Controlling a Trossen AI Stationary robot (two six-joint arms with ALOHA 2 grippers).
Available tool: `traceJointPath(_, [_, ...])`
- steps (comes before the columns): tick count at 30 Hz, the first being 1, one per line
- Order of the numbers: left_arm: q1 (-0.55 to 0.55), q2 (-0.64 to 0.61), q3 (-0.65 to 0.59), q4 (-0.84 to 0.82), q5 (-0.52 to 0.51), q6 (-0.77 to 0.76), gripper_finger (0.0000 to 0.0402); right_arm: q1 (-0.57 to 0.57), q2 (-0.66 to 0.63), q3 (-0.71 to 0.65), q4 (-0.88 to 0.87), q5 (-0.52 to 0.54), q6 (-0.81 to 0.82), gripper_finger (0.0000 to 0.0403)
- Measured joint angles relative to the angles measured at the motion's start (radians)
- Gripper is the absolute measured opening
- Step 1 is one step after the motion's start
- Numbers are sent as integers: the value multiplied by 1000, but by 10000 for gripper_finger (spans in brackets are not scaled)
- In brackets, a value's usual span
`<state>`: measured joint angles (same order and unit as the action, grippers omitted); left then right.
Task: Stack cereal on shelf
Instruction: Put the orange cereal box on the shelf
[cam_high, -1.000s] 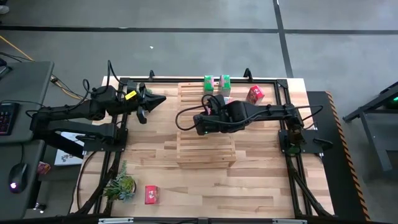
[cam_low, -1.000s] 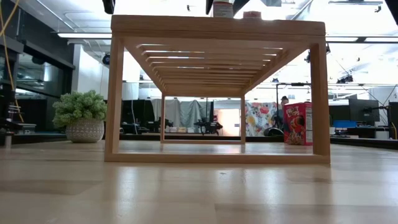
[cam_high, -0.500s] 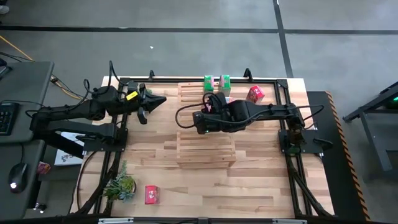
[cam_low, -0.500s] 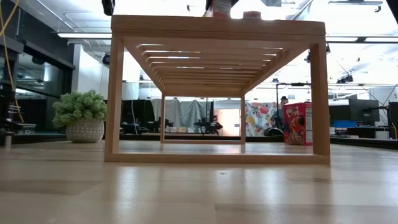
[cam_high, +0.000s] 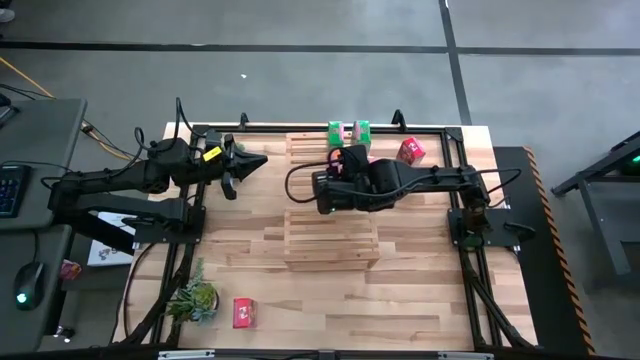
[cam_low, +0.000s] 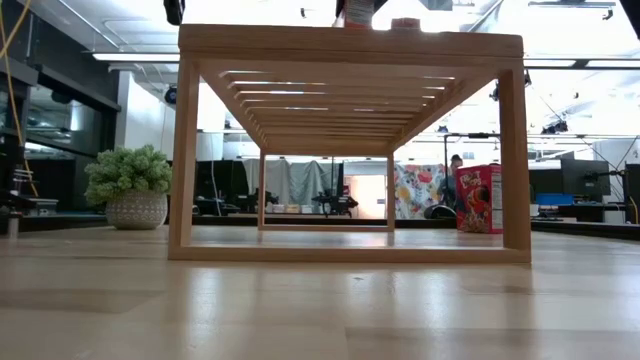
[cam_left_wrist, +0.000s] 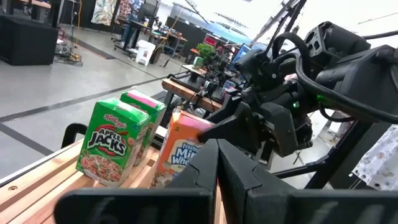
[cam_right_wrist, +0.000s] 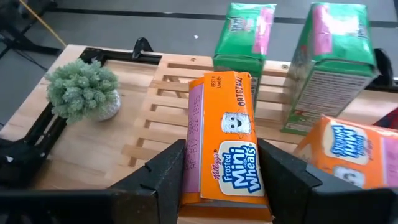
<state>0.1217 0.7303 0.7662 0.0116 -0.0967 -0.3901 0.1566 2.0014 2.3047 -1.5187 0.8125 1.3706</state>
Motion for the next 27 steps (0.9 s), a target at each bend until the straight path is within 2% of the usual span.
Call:
traceJointPath(5, [0, 0, 0, 0, 0, 0, 0, -3, 0, -3, -54, 8, 43, 174])
traceJointPath(27, [0, 0, 0, 0, 0, 0, 0, -7, 0, -4, -46, -12, 43, 174])
